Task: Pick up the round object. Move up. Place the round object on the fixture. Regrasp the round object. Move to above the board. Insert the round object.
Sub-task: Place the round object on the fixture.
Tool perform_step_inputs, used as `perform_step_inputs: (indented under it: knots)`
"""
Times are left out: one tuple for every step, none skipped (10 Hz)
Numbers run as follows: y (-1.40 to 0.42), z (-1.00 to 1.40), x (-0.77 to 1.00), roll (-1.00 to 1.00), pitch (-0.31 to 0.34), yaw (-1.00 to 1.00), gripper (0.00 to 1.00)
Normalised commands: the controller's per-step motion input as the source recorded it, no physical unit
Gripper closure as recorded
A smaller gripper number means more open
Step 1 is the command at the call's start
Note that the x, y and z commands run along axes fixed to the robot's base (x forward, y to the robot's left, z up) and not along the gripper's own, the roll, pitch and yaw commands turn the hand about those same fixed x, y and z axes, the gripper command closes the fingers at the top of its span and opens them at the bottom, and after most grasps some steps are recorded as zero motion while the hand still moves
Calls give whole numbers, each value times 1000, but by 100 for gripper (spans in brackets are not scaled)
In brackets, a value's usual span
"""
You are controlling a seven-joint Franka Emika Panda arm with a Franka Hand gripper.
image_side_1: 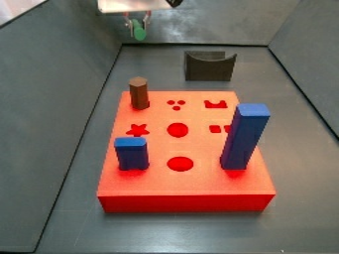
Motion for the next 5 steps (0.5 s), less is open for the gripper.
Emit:
perform_step_inputs:
  knots:
    - [-1,1000,-16,28,46,-1,100]
    - [1,1000,-22,53,65,-14,100]
    - [2,1000,-24,67,70,-18,100]
    - [0,1000,-30,88,81,-13,100]
    - [-2,1000,-31,100,87,-3,100]
